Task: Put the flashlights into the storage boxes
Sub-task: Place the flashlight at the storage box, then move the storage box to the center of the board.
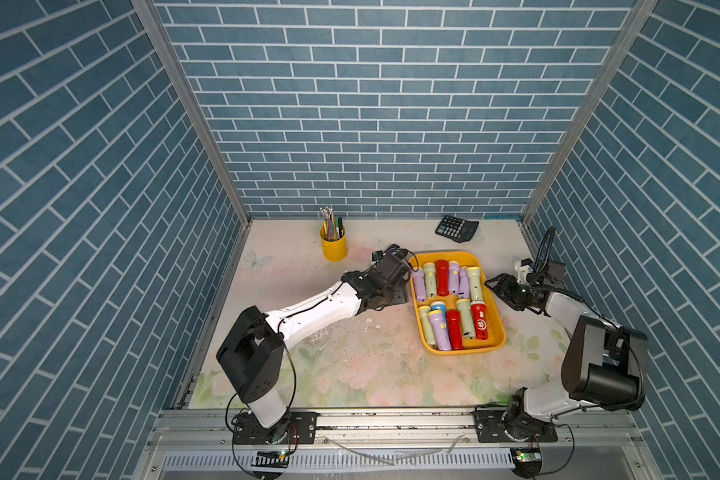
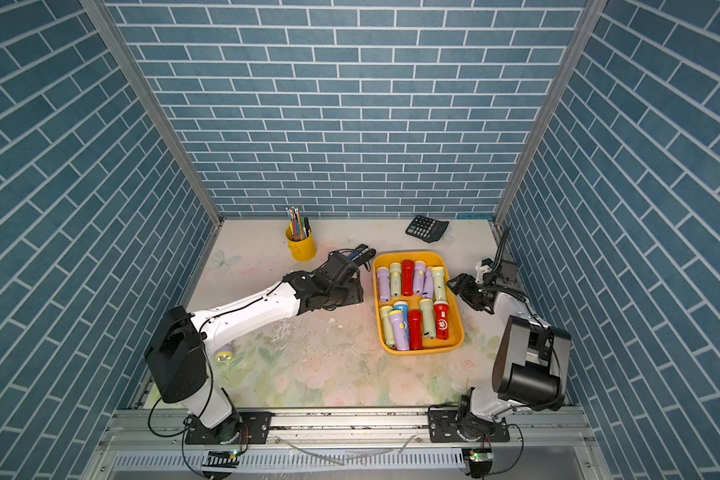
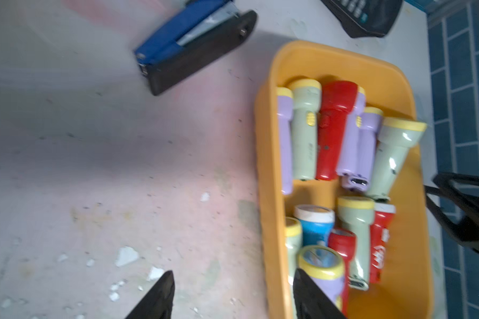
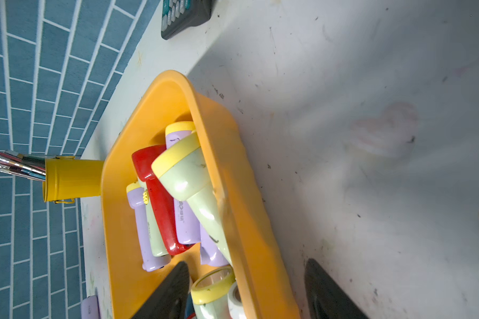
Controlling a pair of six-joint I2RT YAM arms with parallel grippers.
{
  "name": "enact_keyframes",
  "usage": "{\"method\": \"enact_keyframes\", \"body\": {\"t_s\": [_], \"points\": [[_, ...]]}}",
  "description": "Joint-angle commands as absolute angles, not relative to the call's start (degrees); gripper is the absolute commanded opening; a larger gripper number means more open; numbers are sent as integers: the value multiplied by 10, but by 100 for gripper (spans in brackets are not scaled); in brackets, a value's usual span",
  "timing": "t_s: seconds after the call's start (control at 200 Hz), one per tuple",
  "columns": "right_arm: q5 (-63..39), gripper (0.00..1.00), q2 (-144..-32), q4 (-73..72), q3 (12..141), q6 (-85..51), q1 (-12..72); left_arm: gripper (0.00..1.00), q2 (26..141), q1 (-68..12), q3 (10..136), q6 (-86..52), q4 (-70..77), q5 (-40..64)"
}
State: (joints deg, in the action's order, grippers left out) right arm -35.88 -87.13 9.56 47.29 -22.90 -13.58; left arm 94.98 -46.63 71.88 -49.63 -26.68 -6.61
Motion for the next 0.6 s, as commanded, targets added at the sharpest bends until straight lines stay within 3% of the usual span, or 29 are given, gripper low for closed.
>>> {"method": "enact_keyframes", "body": {"t_s": [0.0,0.36,0.595], "points": [[-388,68,-886,64,498,-239,-129,70,923,-447,691,-455,-235,-117],[-388,67,-892,116,510,-219,-22,70,874,-369,631,-430,-221,-128],[-353,67,-853,66,477,-296,74,72,836,-320,599,-412,-218,-142]]}}
